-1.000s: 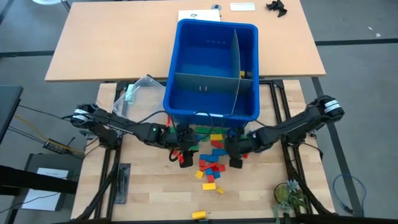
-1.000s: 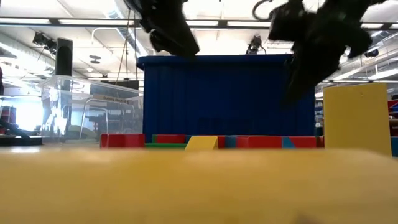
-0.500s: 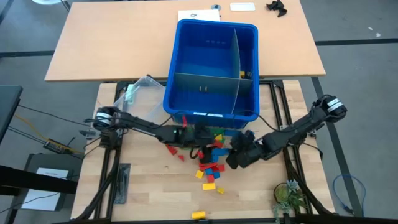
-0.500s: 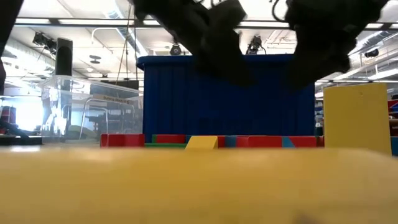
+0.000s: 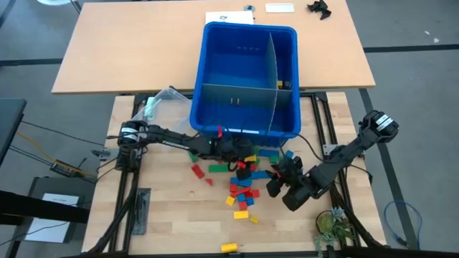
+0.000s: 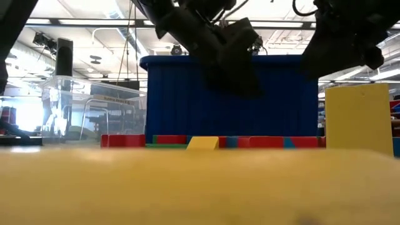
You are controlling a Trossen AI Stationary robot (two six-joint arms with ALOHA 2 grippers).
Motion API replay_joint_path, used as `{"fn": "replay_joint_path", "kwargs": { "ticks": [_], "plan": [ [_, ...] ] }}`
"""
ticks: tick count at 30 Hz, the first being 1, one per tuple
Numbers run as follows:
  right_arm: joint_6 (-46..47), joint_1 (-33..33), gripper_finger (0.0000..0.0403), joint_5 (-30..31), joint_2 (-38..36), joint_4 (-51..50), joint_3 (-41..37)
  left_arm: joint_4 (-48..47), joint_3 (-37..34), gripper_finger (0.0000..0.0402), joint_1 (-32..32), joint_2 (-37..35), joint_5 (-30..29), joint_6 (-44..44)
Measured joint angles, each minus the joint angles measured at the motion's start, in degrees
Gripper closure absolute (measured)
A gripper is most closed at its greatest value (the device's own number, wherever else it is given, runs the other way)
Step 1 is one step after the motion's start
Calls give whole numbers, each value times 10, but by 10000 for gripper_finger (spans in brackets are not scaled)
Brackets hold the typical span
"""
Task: Sort blocks
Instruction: Put the yellow block into the blue bin
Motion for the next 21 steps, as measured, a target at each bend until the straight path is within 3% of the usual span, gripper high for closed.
{"fn": "replay_joint_path", "kwargs": {
  "ticks": [21],
  "plan": [
    [-15, -6, 247, 19, 27, 33, 0, -17, -1, 179, -4, 60, -25, 31]
  ]
}}
